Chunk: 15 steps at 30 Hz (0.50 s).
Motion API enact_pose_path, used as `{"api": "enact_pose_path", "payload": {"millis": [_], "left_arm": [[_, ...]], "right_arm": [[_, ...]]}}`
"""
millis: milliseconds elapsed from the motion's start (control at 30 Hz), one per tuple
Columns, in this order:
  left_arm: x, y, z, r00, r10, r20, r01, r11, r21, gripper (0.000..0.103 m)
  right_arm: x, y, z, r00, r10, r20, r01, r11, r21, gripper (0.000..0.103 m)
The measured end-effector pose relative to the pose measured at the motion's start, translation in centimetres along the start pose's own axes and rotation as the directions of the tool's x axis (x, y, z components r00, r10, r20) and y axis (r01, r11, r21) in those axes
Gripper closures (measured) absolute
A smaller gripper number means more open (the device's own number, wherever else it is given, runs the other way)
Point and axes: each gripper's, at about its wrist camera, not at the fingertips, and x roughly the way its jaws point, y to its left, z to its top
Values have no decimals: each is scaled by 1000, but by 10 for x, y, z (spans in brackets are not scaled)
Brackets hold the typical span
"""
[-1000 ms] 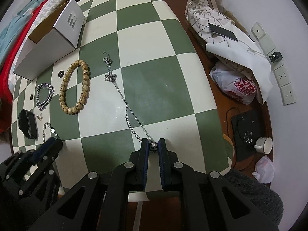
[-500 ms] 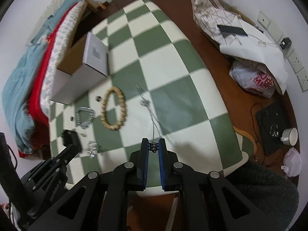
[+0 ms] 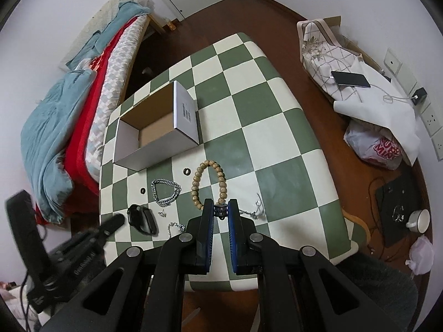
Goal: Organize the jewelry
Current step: 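Grasp the silver charm bracelet with the left tool while the right tool lifts the necklace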
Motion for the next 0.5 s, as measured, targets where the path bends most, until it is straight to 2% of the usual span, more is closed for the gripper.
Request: {"api": "enact_pose_path", "payload": {"millis": [33,167,267,333,400,433,467,500], "left_arm": [[8,1,-3,1000,2,-12,-2,1000,-13,59],[33,-9,-11,999,2,-52,-3,1000,-15,59],[46,-31,-14,996,64,-56,-60,995,73,59],[61,-45,-19,986,151,-75,-138,979,149,59],[60,-51,-23,985,168,-30,-160,970,182,60],[60,-52,-24,988,151,-20,-145,973,179,69],[58,-53,-25,990,144,-9,-140,974,177,94],[58,-54,-25,989,149,-4,-146,972,184,100]], "right_arm": [[3,-2,-1,1000,-7,-5,7,1000,4,93],[17,-10,-7,999,-31,-32,31,999,24,93],[28,-16,-13,998,-47,-52,48,998,36,93],[33,-19,-17,996,-57,-62,60,997,42,93],[38,-22,-20,996,-60,-71,63,997,50,93],[39,-22,-20,995,-64,-73,68,996,50,93],[40,-22,-21,995,-69,-73,72,996,49,93],[41,-23,-22,995,-70,-74,74,996,49,93]]}}
